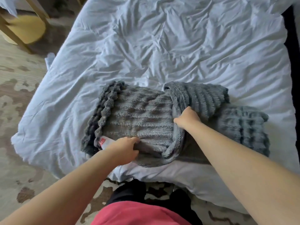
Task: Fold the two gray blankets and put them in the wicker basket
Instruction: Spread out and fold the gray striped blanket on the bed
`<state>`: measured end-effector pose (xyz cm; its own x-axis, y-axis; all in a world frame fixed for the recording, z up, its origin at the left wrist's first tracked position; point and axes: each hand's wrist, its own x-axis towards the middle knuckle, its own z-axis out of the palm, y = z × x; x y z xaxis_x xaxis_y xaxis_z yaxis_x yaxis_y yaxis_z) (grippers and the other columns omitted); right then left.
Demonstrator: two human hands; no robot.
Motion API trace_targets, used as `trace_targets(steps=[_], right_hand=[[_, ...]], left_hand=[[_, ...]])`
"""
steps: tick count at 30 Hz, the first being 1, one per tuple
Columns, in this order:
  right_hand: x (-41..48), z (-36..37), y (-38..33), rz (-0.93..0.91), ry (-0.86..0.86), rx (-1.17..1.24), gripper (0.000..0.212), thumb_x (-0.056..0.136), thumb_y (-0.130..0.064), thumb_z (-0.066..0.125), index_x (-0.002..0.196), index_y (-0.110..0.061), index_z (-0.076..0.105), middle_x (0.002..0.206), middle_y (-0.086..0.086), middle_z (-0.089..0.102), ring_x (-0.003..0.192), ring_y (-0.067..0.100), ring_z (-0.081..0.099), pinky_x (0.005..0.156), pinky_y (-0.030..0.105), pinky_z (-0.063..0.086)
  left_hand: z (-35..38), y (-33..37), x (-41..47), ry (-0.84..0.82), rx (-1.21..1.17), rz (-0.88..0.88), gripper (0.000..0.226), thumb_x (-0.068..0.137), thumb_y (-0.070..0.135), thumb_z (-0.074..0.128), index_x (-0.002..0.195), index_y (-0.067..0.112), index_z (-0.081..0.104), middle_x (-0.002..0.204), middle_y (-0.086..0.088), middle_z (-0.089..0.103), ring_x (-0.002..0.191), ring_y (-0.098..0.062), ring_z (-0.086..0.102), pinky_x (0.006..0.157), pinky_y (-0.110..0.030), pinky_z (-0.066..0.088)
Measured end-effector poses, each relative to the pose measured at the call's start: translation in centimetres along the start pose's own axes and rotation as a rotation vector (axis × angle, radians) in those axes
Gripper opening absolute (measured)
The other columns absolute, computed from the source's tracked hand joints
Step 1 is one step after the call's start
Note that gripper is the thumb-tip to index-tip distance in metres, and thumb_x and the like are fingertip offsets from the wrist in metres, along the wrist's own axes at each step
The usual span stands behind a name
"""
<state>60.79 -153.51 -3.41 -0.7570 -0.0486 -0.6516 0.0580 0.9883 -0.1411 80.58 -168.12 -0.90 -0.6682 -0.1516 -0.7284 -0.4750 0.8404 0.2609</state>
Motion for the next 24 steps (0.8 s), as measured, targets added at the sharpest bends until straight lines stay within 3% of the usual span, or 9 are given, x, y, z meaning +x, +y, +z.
trace_targets(steps=[2,4,6,8,10,12,15,20,24], right_hand=[[0.7,-1.2,0.3,0.015,-0.061,0.010,0.020,0.088,-0.014,0.056,0.104,-0.004,0.050,0.098,0.014,0.055,0.073,0.026,0.058,0.053,0.029,0.042],[1.0,-2.8,2.1,0.086,-0.092,0.516,0.016,0.085,-0.006,0.053,0.101,-0.003,0.053,0.103,0.012,0.051,0.086,0.029,0.056,0.071,0.031,0.032],[-0.2,-4.6,5.0,0.133,-0.105,1.320,0.022,0.079,-0.002,0.050,0.098,-0.007,0.059,0.102,0.010,0.057,0.089,0.032,0.060,0.084,0.034,0.045],[-1.7,-3.9,9.3,0.211,-0.096,1.824,0.030,0.081,-0.001,0.047,0.106,-0.007,0.062,0.100,0.015,0.066,0.088,0.033,0.065,0.071,0.039,0.054],[-3.5,-0.8,14.2,0.463,-0.111,1.836,0.031,0.088,0.001,0.044,0.114,0.000,0.059,0.099,0.018,0.065,0.090,0.035,0.064,0.068,0.041,0.053],[-5.9,2.9,18.7,0.705,-0.240,1.703,0.028,0.093,0.000,0.041,0.118,0.005,0.053,0.102,0.019,0.059,0.103,0.038,0.060,0.080,0.043,0.049],[-8.0,4.9,23.1,0.806,-0.366,1.510,0.016,0.095,-0.008,0.042,0.087,-0.002,0.054,0.085,0.013,0.057,0.081,0.027,0.059,0.069,0.035,0.044],[-4.0,0.1,26.9,0.632,-0.017,1.514,0.007,0.092,-0.016,0.058,0.088,-0.010,0.058,0.085,0.006,0.057,0.079,0.022,0.057,0.071,0.035,0.050],[0.6,-4.9,29.6,0.463,0.417,1.121,0.042,0.077,-0.036,0.070,0.112,-0.017,0.055,0.108,0.006,0.052,0.096,0.019,0.052,0.086,0.035,0.044]], left_hand=[[-0.3,0.7,0.7,-0.211,0.043,-0.128,0.037,0.097,0.028,0.042,0.129,0.013,0.053,0.127,-0.008,0.057,0.102,-0.026,0.058,0.079,-0.032,0.048],[-0.9,2.2,1.4,-0.237,0.121,-0.204,0.033,0.099,0.017,0.039,0.123,0.004,0.058,0.124,-0.013,0.059,0.106,-0.028,0.058,0.084,-0.035,0.047],[-1.4,4.3,2.8,-0.043,0.013,-0.276,0.024,0.094,0.011,0.042,0.107,0.006,0.061,0.116,-0.011,0.063,0.094,-0.027,0.059,0.074,-0.033,0.048],[-1.8,7.5,4.1,0.218,-0.051,-0.226,0.019,0.087,0.010,0.043,0.098,0.011,0.059,0.110,-0.008,0.063,0.093,-0.028,0.059,0.070,-0.033,0.048],[-1.7,11.3,5.5,0.299,-0.089,-0.117,0.020,0.086,0.014,0.042,0.099,0.012,0.058,0.105,-0.007,0.060,0.095,-0.030,0.059,0.071,-0.035,0.047],[-1.2,15.3,6.2,0.168,-0.064,-0.056,0.016,0.088,0.018,0.043,0.088,0.012,0.058,0.095,-0.007,0.062,0.088,-0.029,0.060,0.068,-0.032,0.044],[-0.5,19.5,7.4,0.064,0.037,0.017,0.018,0.090,0.023,0.046,0.080,0.014,0.058,0.101,-0.010,0.067,0.095,-0.029,0.064,0.072,-0.032,0.047],[0.6,23.9,9.3,0.086,0.052,0.203,0.037,0.088,0.038,0.055,0.119,0.019,0.054,0.116,-0.005,0.056,0.103,-0.026,0.057,0.083,-0.035,0.050],[3.4,26.0,9.5,-0.071,0.238,0.219,0.073,0.080,0.051,0.062,0.141,0.026,0.031,0.136,-0.009,0.036,0.126,-0.029,0.039,0.100,-0.043,0.043]])
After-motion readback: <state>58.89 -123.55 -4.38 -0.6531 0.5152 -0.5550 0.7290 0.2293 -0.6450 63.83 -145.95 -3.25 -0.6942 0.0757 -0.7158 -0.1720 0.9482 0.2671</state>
